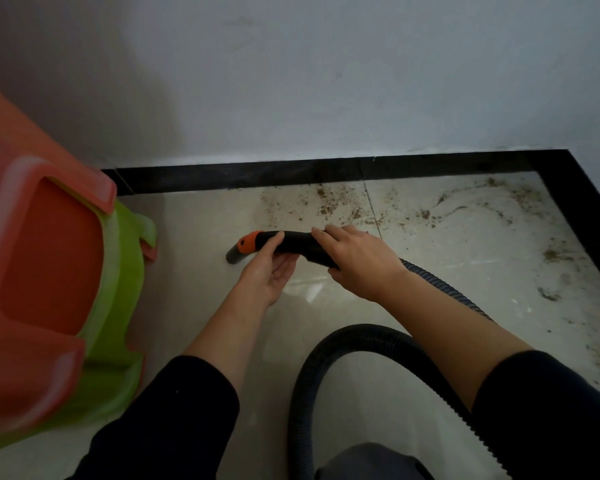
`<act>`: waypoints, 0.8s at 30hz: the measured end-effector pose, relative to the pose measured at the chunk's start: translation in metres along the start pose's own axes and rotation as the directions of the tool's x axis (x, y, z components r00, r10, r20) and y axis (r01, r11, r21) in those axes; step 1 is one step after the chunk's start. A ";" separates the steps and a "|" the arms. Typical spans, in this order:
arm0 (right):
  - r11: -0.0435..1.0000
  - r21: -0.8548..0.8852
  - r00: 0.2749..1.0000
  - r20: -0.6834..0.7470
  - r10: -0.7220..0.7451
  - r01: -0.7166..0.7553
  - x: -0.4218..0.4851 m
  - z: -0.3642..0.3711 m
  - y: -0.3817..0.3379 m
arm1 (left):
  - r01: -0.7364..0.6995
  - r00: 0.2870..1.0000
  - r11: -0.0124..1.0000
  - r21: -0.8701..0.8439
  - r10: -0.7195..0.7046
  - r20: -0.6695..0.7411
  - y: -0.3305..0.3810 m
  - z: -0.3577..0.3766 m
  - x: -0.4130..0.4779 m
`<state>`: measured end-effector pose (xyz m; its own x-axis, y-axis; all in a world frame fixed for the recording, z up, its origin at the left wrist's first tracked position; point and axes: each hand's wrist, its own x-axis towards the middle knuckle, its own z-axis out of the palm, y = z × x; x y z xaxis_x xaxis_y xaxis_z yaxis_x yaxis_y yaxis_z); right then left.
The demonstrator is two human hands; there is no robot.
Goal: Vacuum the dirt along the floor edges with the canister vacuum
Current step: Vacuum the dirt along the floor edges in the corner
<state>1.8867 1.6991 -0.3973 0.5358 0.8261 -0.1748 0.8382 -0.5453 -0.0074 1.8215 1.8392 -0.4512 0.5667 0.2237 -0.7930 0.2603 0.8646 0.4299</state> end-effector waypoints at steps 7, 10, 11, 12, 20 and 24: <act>0.999 -0.003 0.999 0.008 -0.034 0.034 -0.007 -0.001 0.000 | 0.014 1.000 1.000 -0.026 -0.014 -0.014 -0.007 -0.002 -0.010; 1.000 0.002 1.000 0.008 -0.031 0.031 -0.012 -0.004 0.003 | 0.016 1.000 0.999 -0.027 -0.017 -0.020 -0.012 0.003 -0.014; 1.000 0.001 1.000 0.013 -0.027 0.027 -0.014 -0.004 0.005 | 0.020 1.000 1.000 -0.025 -0.020 -0.019 -0.014 0.005 -0.016; 1.000 0.000 1.000 0.018 -0.023 0.023 -0.017 -0.005 0.006 | 0.023 1.000 0.999 -0.023 -0.023 -0.015 -0.016 0.008 -0.017; 1.000 -0.019 1.000 0.022 -0.003 0.004 -0.035 -0.007 0.016 | 0.041 0.999 0.999 -0.027 -0.041 -0.004 -0.034 0.020 -0.024; 1.000 -0.008 1.000 0.027 0.005 -0.004 -0.041 -0.009 0.018 | 0.044 0.999 0.998 -0.053 -0.044 0.004 -0.038 0.021 -0.028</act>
<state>1.8805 1.6571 -0.3814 0.5368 0.8194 -0.2012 0.8366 -0.5478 0.0014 1.8127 1.7905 -0.4362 0.5582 0.1837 -0.8091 0.2432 0.8962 0.3712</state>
